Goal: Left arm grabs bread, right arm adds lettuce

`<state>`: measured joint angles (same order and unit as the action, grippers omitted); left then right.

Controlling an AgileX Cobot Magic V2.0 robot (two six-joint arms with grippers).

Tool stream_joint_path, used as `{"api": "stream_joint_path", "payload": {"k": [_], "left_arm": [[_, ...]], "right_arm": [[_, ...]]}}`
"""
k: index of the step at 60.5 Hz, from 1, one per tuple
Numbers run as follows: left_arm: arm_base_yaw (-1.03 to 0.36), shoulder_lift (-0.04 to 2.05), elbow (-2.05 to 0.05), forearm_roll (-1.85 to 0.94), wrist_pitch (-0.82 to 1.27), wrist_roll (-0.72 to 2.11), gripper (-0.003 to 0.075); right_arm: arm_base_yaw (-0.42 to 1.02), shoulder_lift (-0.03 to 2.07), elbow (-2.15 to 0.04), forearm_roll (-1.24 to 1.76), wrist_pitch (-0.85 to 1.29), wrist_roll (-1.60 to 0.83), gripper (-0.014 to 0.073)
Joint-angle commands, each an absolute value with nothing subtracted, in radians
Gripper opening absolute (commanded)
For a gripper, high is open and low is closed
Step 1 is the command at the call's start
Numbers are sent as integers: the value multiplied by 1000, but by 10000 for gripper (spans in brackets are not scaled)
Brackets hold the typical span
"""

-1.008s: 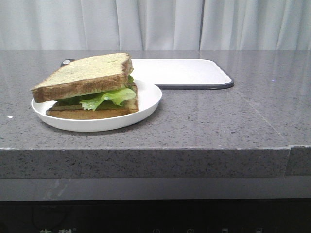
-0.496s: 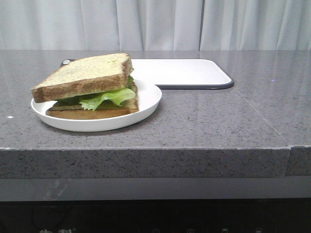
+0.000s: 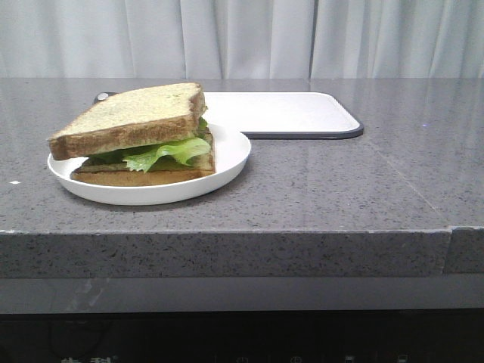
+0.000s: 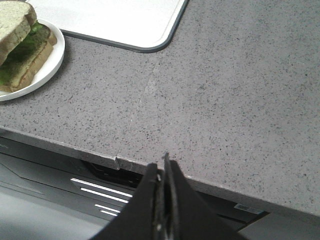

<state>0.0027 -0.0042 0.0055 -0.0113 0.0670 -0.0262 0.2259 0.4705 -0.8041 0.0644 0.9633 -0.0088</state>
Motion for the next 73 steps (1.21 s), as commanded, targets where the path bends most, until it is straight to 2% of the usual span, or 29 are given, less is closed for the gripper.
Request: {"api": "stream_joint_path", "payload": {"k": [1,73], "left_arm": [[-1,-24,9,0,-14,-60,-20],[1,-24,11,-10,-68,-44,-20]], "right_arm": [[220,476,-828,60,900,-12,-118],[220,476,-828,60,900,-12,-118]]}}
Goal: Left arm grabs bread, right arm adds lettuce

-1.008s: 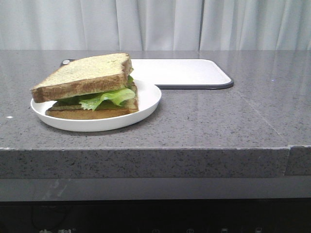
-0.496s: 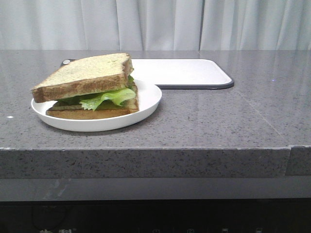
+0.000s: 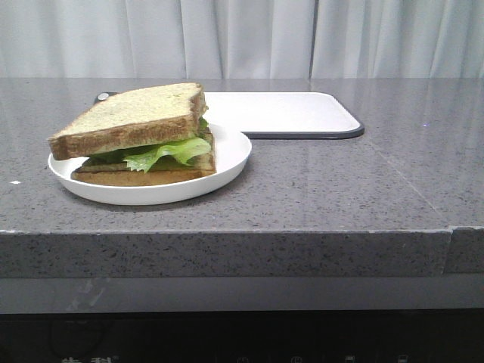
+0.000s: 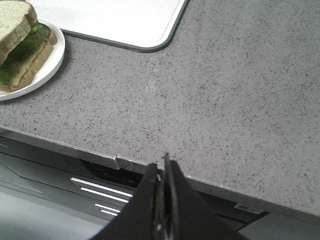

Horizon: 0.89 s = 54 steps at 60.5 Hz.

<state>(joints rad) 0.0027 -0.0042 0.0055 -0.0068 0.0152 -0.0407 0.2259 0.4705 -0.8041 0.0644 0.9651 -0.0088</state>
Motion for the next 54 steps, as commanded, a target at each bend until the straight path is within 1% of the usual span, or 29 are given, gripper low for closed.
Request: {"api": "stream_joint_path", "payload": {"k": [1,12,21,29,37,43,54], "left_arm": [[1,-24,11,-10,-68,-44,-20],[1,-24,11,-10,-68,-44,-20],[1,-24,11,-10,-68,-44,-20],[1,-24,11,-10,-68,-44,-20],[1,-24,11,-10,-68,-44,-20],[1,-24,11,-10,-68,-44,-20],[1,-24,11,-10,-68,-44,-20]], "right_arm": [[220,476,-828,60,900,-12,-118],[211,461,-794,43,866,-12,-118],[158,377,-604,44,594,-12,-118],[133,249,-392,79,306,-12,-118],[102,146,-218,114,83,-12,-118],[81,83,-129,118,11,-12,-118],[48,-35,-25,119,0,-12,-118]]}}
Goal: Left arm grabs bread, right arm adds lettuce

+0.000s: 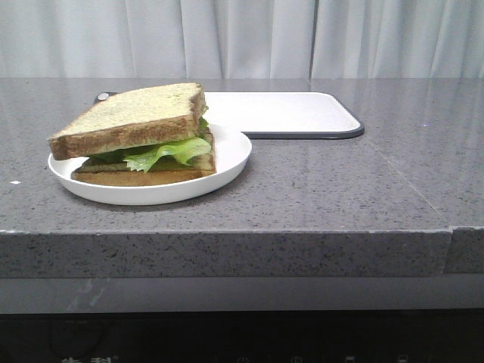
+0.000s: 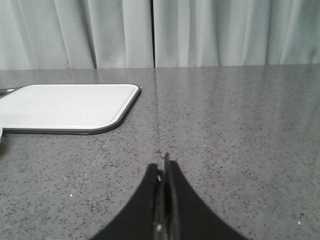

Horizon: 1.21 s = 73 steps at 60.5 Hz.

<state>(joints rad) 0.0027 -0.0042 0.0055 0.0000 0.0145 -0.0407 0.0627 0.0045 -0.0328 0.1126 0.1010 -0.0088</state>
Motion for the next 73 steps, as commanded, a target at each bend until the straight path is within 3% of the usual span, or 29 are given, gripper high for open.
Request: {"api": "stream_joint_path", "payload": {"k": [1,73], "left_arm": [[1,-24,11,-10,-68,-44,-20],[1,-22,11,-10,-68,-44,-20]], "right_arm": [[46,-33,-18,119,0,-12,-118],[46,-31,24,118,8,-12,-118]]}}
